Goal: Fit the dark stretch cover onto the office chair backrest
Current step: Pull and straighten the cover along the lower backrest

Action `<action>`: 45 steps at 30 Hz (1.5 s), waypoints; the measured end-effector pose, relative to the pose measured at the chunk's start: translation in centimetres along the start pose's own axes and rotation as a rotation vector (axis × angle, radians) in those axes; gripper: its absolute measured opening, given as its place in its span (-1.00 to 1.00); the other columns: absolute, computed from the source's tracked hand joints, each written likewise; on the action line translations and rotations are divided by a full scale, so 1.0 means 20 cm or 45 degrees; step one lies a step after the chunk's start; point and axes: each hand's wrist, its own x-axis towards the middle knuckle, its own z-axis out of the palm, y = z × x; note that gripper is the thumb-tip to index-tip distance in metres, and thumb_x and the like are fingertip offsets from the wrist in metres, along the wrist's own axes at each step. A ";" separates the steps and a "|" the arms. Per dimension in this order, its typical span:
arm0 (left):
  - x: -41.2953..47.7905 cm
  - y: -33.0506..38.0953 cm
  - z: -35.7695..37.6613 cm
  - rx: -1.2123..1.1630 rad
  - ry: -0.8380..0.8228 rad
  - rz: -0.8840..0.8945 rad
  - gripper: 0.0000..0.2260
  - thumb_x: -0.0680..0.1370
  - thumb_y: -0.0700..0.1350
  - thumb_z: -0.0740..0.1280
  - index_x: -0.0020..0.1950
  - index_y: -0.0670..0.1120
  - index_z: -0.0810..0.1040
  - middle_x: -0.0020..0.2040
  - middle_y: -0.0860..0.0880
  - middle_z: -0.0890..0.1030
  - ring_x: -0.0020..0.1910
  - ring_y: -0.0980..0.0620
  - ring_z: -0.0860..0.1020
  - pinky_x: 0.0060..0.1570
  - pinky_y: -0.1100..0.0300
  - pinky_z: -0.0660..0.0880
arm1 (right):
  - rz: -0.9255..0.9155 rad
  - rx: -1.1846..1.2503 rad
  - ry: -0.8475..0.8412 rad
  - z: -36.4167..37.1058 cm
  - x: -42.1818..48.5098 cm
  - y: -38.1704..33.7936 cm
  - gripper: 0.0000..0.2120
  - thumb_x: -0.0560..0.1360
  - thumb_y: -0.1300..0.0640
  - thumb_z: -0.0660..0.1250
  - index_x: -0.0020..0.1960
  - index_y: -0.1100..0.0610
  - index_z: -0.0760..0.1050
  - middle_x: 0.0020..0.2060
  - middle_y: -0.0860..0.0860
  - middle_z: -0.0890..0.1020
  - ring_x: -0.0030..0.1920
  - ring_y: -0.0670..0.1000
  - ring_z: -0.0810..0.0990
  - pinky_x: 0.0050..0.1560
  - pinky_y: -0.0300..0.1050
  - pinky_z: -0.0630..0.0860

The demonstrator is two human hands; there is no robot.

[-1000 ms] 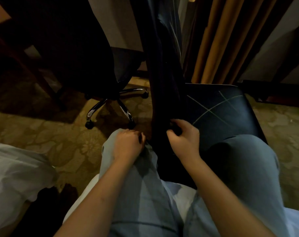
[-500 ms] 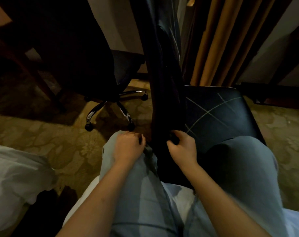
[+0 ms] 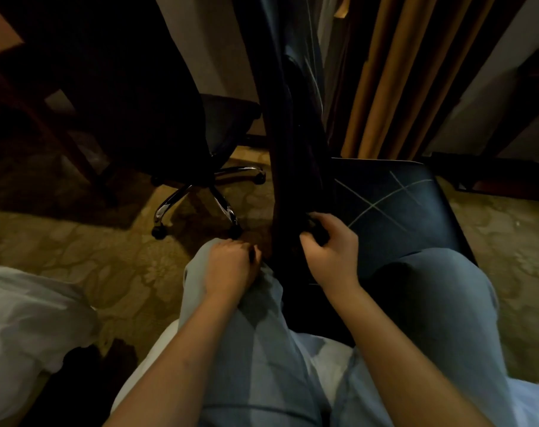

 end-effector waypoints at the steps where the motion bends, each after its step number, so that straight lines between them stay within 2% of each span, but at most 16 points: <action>1: 0.00 0.00 0.00 0.004 -0.005 0.004 -0.75 0.58 -0.04 0.26 -0.23 -0.05 0.62 -0.25 0.00 0.62 -0.21 0.00 0.54 -0.05 0.10 0.42 | 0.053 -0.028 -0.042 0.00 -0.02 0.02 -0.76 0.40 0.29 0.39 -0.01 0.01 0.61 -0.19 -0.22 0.58 -0.14 -0.34 0.55 -0.16 -0.52 0.41; 4: -0.01 -0.01 0.00 0.001 0.018 0.012 -0.76 0.57 -0.05 0.27 -0.24 -0.05 0.62 -0.26 0.00 0.62 -0.23 0.01 0.53 -0.08 0.12 0.40 | 0.134 -0.092 -0.144 -0.01 -0.03 0.05 -0.79 0.40 0.23 0.38 -0.03 -0.01 0.63 -0.23 -0.22 0.59 -0.17 -0.22 0.59 -0.22 -0.42 0.43; 6: 0.00 -0.02 0.02 0.007 -0.021 -0.009 -0.76 0.58 -0.02 0.24 -0.25 0.00 0.59 -0.25 0.03 0.60 -0.23 0.06 0.48 -0.08 0.14 0.37 | 0.111 -0.126 -0.152 -0.02 0.00 0.02 -0.79 0.40 0.24 0.38 -0.03 0.02 0.65 -0.25 -0.21 0.60 -0.20 -0.21 0.59 -0.25 -0.42 0.42; 10: -0.01 -0.04 0.03 -0.063 -0.022 0.021 -0.74 0.59 0.01 0.21 -0.31 0.12 0.43 -0.31 0.14 0.46 -0.28 0.19 0.35 -0.12 0.19 0.37 | -0.076 -0.094 -0.001 -0.06 0.10 -0.17 -0.77 0.38 0.29 0.38 0.00 0.11 0.65 -0.23 -0.25 0.55 -0.19 -0.33 0.53 -0.17 -0.57 0.37; 13: -0.02 -0.03 0.02 -0.104 0.012 0.059 -0.75 0.57 -0.03 0.24 -0.31 0.07 0.50 -0.33 0.12 0.49 -0.31 0.17 0.40 -0.13 0.21 0.39 | -0.253 -0.019 0.123 -0.09 0.17 -0.30 -0.76 0.38 0.31 0.37 0.04 0.17 0.63 -0.17 -0.16 0.58 -0.08 -0.25 0.55 -0.09 -0.53 0.42; 15: -0.02 -0.02 0.01 -0.112 0.052 0.074 -0.74 0.55 -0.07 0.27 -0.35 0.08 0.45 -0.38 0.13 0.47 -0.37 0.17 0.38 -0.18 0.19 0.40 | -0.301 0.044 0.151 -0.09 0.19 -0.33 -0.75 0.40 0.32 0.36 0.07 0.20 0.61 -0.13 -0.11 0.60 -0.06 -0.23 0.57 -0.05 -0.48 0.45; 18: -0.02 -0.03 0.02 -0.119 0.034 0.076 -0.74 0.57 -0.05 0.26 -0.33 0.12 0.42 -0.36 0.16 0.42 -0.35 0.19 0.37 -0.15 0.23 0.39 | -0.275 0.066 0.143 -0.07 0.17 -0.29 -0.74 0.41 0.34 0.36 0.09 0.20 0.60 -0.10 -0.10 0.59 -0.06 -0.33 0.54 -0.02 -0.48 0.43; 22: -0.01 -0.05 0.05 -0.112 0.003 0.040 -0.75 0.59 0.01 0.22 -0.30 0.17 0.38 -0.29 0.19 0.42 -0.27 0.22 0.36 -0.05 0.21 0.36 | -0.124 -0.024 0.045 -0.05 0.08 -0.17 -0.76 0.41 0.33 0.38 0.06 0.18 0.61 -0.12 -0.10 0.60 -0.10 -0.40 0.51 -0.07 -0.55 0.39; 25: -0.01 -0.06 0.05 -0.144 0.004 0.024 -0.78 0.58 0.02 0.22 -0.26 0.16 0.47 -0.27 0.18 0.47 -0.24 0.23 0.36 -0.01 0.19 0.38 | -0.067 -0.081 -0.033 -0.07 0.09 -0.16 -0.78 0.40 0.30 0.39 0.04 0.17 0.64 -0.14 -0.09 0.63 -0.16 -0.39 0.51 -0.12 -0.59 0.35; 28: -0.02 -0.05 0.04 -0.152 0.018 0.043 -0.77 0.59 0.00 0.22 -0.23 0.08 0.58 -0.26 0.12 0.57 -0.26 0.20 0.42 -0.04 0.19 0.42 | -0.187 -0.113 0.026 -0.10 0.16 -0.27 -0.77 0.39 0.31 0.40 0.04 0.18 0.63 -0.16 -0.15 0.57 -0.14 -0.38 0.49 -0.10 -0.60 0.35; 31: -0.02 -0.03 0.04 -0.075 0.022 0.010 -0.73 0.59 0.01 0.20 -0.22 0.05 0.62 -0.25 0.11 0.62 -0.26 0.17 0.49 -0.04 0.17 0.46 | -0.394 -0.057 0.127 -0.13 0.25 -0.44 -0.74 0.39 0.32 0.38 0.08 0.23 0.60 -0.11 -0.06 0.60 -0.06 -0.25 0.51 -0.03 -0.54 0.41; 35: -0.02 -0.03 0.03 -0.063 -0.011 -0.023 -0.72 0.60 0.02 0.18 -0.26 0.05 0.57 -0.25 0.11 0.60 -0.27 0.19 0.43 -0.02 0.16 0.43 | -0.501 0.034 0.153 -0.15 0.32 -0.54 -0.71 0.43 0.32 0.35 0.15 0.25 0.55 -0.03 -0.05 0.56 0.00 -0.23 0.51 0.03 -0.48 0.43; 38: -0.03 -0.02 0.02 -0.087 0.058 -0.018 -0.75 0.58 -0.03 0.25 -0.28 0.03 0.60 -0.27 0.11 0.62 -0.29 0.17 0.49 -0.04 0.18 0.43 | -0.445 0.065 0.105 -0.14 0.28 -0.49 -0.69 0.45 0.34 0.37 0.19 0.23 0.54 -0.01 -0.08 0.55 0.00 -0.29 0.52 0.04 -0.47 0.43; 45: -0.04 -0.03 0.02 -0.110 0.074 0.035 -0.79 0.56 -0.04 0.27 -0.24 0.06 0.61 -0.27 0.14 0.60 -0.26 0.21 0.50 -0.03 0.22 0.46 | -0.264 -0.072 -0.020 -0.14 0.22 -0.38 -0.75 0.42 0.32 0.39 0.09 0.18 0.61 -0.08 -0.03 0.64 -0.07 -0.19 0.57 -0.06 -0.53 0.42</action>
